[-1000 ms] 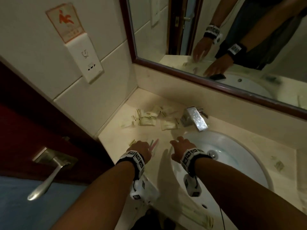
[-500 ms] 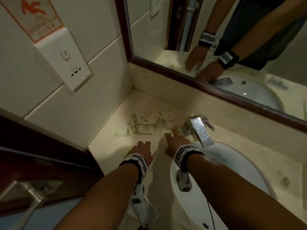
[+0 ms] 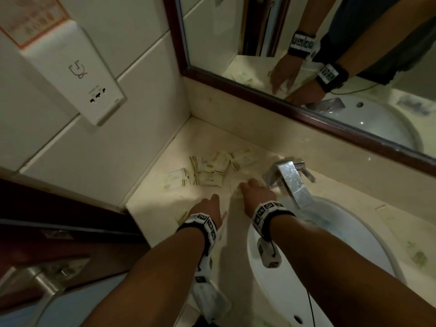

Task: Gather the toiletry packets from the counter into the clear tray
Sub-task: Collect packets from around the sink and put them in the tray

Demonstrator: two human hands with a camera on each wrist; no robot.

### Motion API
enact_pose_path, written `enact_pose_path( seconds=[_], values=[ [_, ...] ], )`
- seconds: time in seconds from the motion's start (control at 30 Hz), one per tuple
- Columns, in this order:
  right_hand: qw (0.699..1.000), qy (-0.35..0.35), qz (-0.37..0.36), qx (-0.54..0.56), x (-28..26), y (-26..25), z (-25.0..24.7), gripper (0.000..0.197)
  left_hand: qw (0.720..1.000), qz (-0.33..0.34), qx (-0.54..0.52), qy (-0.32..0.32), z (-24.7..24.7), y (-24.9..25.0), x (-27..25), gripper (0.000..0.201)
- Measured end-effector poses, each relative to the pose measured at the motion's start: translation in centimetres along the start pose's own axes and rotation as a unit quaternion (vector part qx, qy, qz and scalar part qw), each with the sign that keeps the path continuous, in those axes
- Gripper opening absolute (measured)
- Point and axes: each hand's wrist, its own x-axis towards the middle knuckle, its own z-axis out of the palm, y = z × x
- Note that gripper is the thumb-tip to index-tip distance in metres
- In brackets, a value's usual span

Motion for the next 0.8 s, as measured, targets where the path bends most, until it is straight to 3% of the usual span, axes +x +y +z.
enact_pose_path(
  seconds=[0.17,0.33,0.53,0.8],
  values=[
    [0.998,0.03,-0.028,-0.043,-0.7,-0.3,0.1,0.044,1.0,0.006,-0.009,-0.026,0.2,-0.2,0.3,0.047],
    [0.997,0.031,-0.037,-0.062,-1.1,-0.5,0.8,0.032,0.999,0.002,-0.036,-0.012,0.6,-0.3,-0.1,0.043],
    [0.998,0.041,-0.025,-0.041,-2.7,-0.3,1.6,0.034,0.998,-0.003,-0.068,0.002,-0.4,0.3,-1.7,0.034],
    [0.995,0.093,-0.027,0.021,-7.0,1.8,-0.4,0.034,0.999,0.016,-0.05,-0.005,-2.3,1.2,-4.9,0.04]
  ],
)
